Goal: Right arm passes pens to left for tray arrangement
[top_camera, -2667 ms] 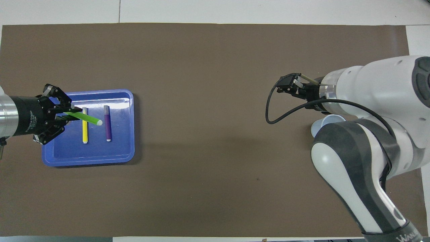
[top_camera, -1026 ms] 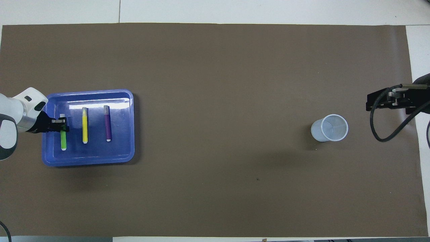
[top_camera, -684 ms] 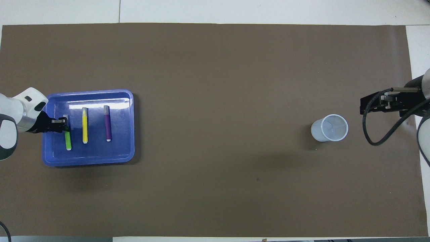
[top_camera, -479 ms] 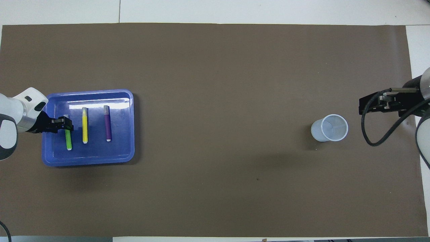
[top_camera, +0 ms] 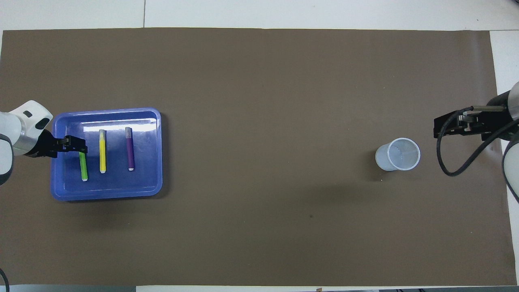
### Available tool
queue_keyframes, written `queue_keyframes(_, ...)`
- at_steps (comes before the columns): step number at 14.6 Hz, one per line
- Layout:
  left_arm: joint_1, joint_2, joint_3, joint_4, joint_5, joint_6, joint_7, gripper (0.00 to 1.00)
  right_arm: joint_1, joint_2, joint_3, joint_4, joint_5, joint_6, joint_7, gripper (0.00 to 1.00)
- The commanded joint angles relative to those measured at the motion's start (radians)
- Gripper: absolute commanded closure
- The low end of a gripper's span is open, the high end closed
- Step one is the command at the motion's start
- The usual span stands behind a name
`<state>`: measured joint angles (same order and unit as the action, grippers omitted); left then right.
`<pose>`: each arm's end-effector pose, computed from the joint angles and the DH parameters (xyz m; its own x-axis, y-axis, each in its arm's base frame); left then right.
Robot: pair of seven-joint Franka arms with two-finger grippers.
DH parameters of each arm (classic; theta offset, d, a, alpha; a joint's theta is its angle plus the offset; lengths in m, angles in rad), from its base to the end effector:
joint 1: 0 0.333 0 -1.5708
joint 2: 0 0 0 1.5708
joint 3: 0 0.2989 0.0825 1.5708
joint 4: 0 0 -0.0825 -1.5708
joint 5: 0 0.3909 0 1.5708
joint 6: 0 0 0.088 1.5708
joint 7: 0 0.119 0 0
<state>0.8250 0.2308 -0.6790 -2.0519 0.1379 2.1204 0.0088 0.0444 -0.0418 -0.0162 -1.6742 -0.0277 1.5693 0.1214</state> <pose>0.5606 0.0941 0.3084 0.9926 0.0615 -0.1042 0.0656 -0.9972 0.0359 0.5454 0.0119 0.5691 0.9939 -0.0931 -0.0593 -0.0911 -0.9952 0.0344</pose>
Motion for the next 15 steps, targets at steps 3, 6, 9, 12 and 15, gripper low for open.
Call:
queue_keyframes(3,-0.058,-0.022,-0.001,0.162,0.012,-0.19,-0.039,0.0,-0.018,-0.018,0.005,-0.021,0.008,0.009,-0.012,0.0)
queue_keyframes(6,-0.121,-0.024,0.001,0.243,0.012,-0.272,-0.142,0.0,-0.018,-0.018,0.005,-0.021,0.008,0.006,-0.012,0.0)
queue_keyframes(9,-0.152,-0.065,-0.002,0.248,0.012,-0.278,-0.19,0.0,-0.017,-0.018,0.005,-0.021,0.008,0.005,-0.012,0.0)
queue_keyframes(12,-0.153,-0.091,-0.004,0.248,0.006,-0.313,-0.19,0.0,-0.018,-0.018,0.005,-0.021,0.008,0.006,-0.012,0.0)
queue_keyframes(15,-0.208,-0.123,0.03,0.253,-0.01,-0.364,-0.191,0.0,-0.018,-0.018,0.005,-0.021,0.008,0.005,-0.012,0.0)
